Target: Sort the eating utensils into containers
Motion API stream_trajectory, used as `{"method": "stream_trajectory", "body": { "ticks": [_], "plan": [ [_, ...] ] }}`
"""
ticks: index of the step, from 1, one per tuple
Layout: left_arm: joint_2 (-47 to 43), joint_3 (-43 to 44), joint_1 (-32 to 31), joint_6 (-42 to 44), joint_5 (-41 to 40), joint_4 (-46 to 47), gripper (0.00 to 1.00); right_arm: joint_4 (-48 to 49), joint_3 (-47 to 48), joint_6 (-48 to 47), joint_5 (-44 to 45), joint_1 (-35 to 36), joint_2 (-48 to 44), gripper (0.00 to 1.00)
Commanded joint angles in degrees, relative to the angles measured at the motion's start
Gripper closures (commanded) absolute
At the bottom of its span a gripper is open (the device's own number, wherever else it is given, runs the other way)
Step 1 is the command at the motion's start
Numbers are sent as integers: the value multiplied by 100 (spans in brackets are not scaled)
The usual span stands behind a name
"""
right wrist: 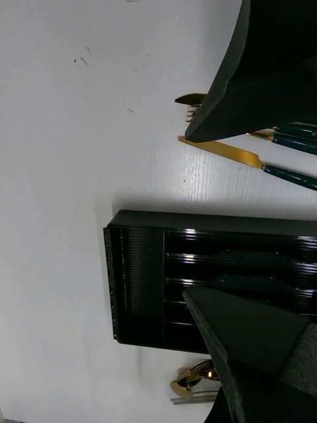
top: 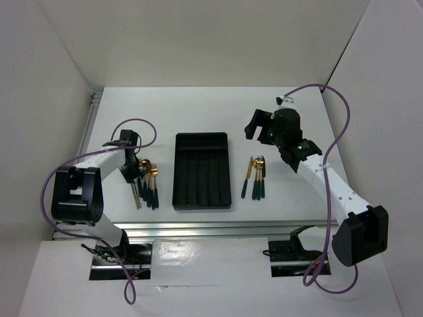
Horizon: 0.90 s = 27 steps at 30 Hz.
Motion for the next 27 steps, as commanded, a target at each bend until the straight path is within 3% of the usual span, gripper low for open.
{"method": "stream_trajectory", "body": {
  "ticks": [1, 3, 6, 10, 13, 20, 27],
  "plan": [
    [143, 135, -6, -126, -60, 109, 56, 165, 6, -39, 73, -20, -174, 3],
    [196, 135, -6, -127, -60, 161, 56, 165, 6, -39, 73, -20, -174, 3],
    [302, 135, -59, -127, -60, 162, 67, 165, 6, -39, 126, -20, -174, 3],
    [407, 135, -112, -188, -174, 109, 71, 165, 6, -91, 126, -20, -227, 3],
    [408, 214, -112, -302, -227, -40, 99, 165, 6, -92, 179, -20, -227, 3],
    [-240, 670, -226, 13, -289, -523, 100, 165, 6, -92, 179, -20, -227, 3],
    [-936, 1294, -366, 866, 405, -1216, 100, 165, 111, -39, 179, -20, -227, 3]
  ]
}}
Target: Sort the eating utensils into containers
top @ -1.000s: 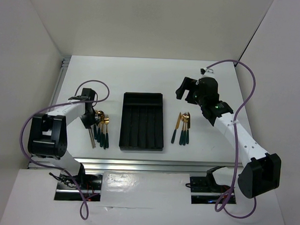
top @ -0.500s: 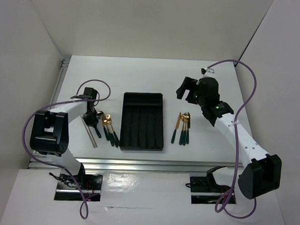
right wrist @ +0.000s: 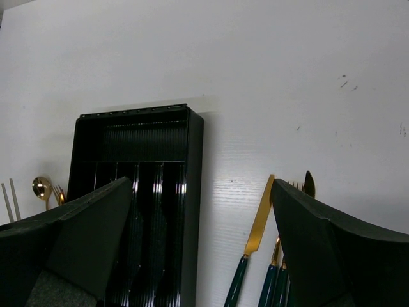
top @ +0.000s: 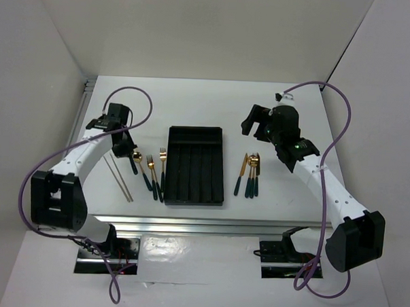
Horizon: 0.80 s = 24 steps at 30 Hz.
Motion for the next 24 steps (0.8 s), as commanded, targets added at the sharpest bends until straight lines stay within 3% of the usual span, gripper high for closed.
{"method": "stream_trajectory", "body": {
  "ticks": [1, 7, 13, 17, 24],
  "plan": [
    [-580, 385, -263, 556, 386, -466, 100, 113, 111, -37, 209, -20, -164, 3],
    [-1162, 509, -1343, 776, 1467, -177, 100, -63, 164, 16, 597, -81, 3, 3],
    [-1013, 562, -2530, 258, 1073, 139, 100, -116, 102, 218, 447, -371, 56, 3],
    [-820, 431, -2848, 20, 773, 421, 100, -528, 261, 270, 439, -371, 109, 3],
    [-301, 605, -2902, -102, 282, 474, 100, -345, -204, 376, 606, -424, -295, 3]
  ]
}}
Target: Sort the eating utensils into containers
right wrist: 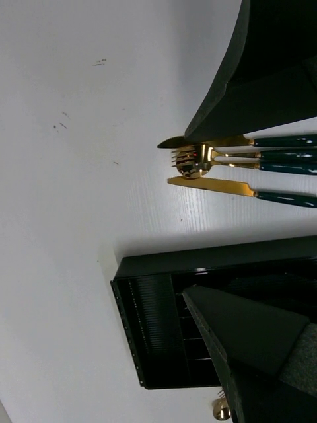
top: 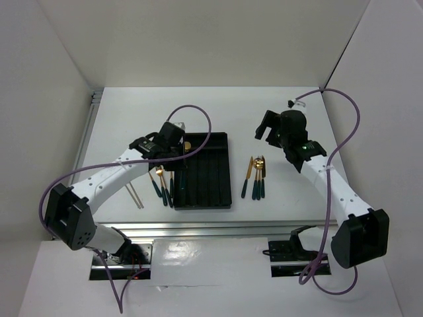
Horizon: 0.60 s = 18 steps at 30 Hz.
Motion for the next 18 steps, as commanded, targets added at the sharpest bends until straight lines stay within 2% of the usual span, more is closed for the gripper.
{"method": "stream_trajectory", "body": {
  "ticks": [1, 12, 18],
  "plan": [
    [137, 195, -21, -164, -446, 197, 100, 151, -196, 127, 129, -44, -293, 3],
    [444, -183, -74, -419, -693, 82, 100, 328, -144, -109, -143, -44, 304, 3],
    [725, -289, -74, -419, -456, 320, 100, 442, -144, -110, -196, -44, 304, 3]
  ]
}}
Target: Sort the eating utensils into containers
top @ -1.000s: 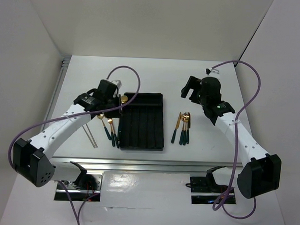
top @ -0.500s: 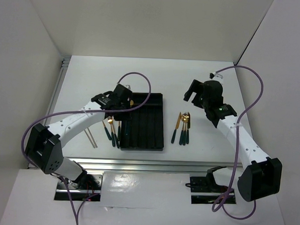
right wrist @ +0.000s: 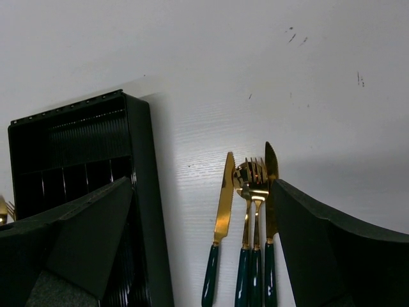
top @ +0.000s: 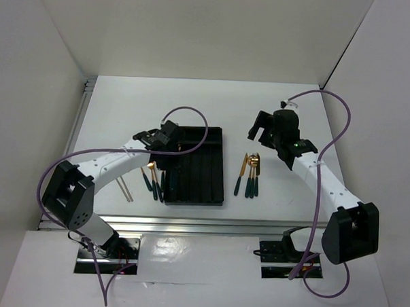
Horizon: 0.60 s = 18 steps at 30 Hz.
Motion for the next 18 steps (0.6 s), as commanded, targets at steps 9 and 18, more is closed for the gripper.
{"method": "stream_trajectory", "body": {
  "ticks": [9, 18],
  "plan": [
    [535, -53, -25, 8, -81, 232, 100, 293, -48, -48, 12, -37, -145, 3],
    [808, -210, -25, -115, -133, 285, 100, 117, -48, -48, 65, -37, -250, 3]
  ]
}}
